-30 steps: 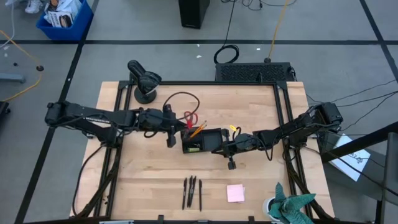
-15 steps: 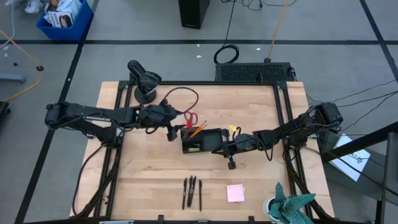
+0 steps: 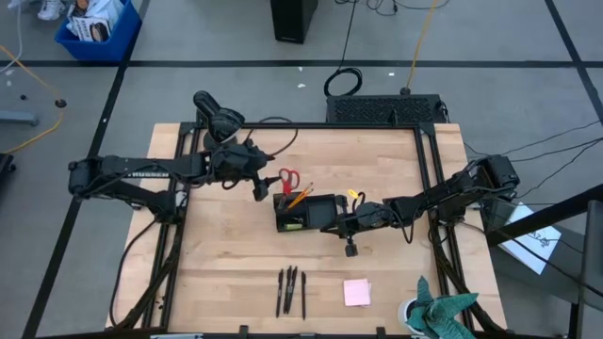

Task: Pick and place office supplies into organizer
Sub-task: Put the red scissor into the black desk organizer

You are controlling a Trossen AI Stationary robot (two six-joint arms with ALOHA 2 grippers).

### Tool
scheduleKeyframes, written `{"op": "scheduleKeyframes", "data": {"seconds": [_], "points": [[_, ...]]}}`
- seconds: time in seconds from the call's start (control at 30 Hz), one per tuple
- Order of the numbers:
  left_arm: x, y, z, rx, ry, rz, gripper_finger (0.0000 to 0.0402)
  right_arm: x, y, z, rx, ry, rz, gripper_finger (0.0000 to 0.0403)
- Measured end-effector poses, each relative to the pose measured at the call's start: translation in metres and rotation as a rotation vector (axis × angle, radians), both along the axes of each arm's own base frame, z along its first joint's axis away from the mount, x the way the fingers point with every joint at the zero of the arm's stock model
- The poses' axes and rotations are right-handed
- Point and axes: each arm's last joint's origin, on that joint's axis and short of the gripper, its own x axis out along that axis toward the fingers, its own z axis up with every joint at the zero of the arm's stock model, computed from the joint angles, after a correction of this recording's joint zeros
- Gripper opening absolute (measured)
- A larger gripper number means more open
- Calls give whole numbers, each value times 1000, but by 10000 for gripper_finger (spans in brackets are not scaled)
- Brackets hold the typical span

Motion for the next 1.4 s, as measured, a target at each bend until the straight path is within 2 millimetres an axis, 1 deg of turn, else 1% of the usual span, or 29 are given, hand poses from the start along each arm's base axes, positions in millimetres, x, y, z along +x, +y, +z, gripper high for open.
{"op": "scheduleKeyframes", "data": {"seconds": [0.1, 0.23, 0.43, 0.57, 0.63, 0.7, 0.77, 0.87, 1.0, 1.13, 1.17, 1.23, 1.4], "points": [[0, 4, -1, -18, -2, -12, 321, 0, 0, 0, -9, -1, 4, 4], [5, 6, -8, -22, 25, -16, 321, 0, 0, 0, -13, -1, 6, 4], [19, 9, -23, -14, 43, -27, 321, 0, 0, 0, -13, -6, 6, 4], [21, 10, -23, 9, 43, -27, 321, 0, 0, 0, -12, -1, 6, 4], [21, 10, -23, 12, 43, -28, 314, 0, 0, 0, -13, -1, 6, 4], [21, 10, -23, 19, 46, -37, 295, 0, 0, 0, -14, -2, 6, 4], [21, 9, -23, 18, 46, -58, 262, 0, 0, 0, -14, -2, 6, 4], [21, 8, -24, 5, 45, -112, 195, 0, 0, 0, -15, -2, 7, 4], [22, 7, -23, -21, 29, -138, 101, 0, 0, 0, -15, -2, 7, 4], [23, 5, -19, -57, -6, -170, 26, 0, 0, 0, -15, -2, 7, 4], [23, 5, -20, -46, 7, -178, 17, 0, 0, 0, -15, -2, 6, 4], [23, 3, -21, -35, 4, -180, 17, 0, 0, 0, -15, -2, 7, 4], [26, -3, -20, -33, -10, -196, 46, 0, 0, 0, -15, -2, 6, 4]]}}
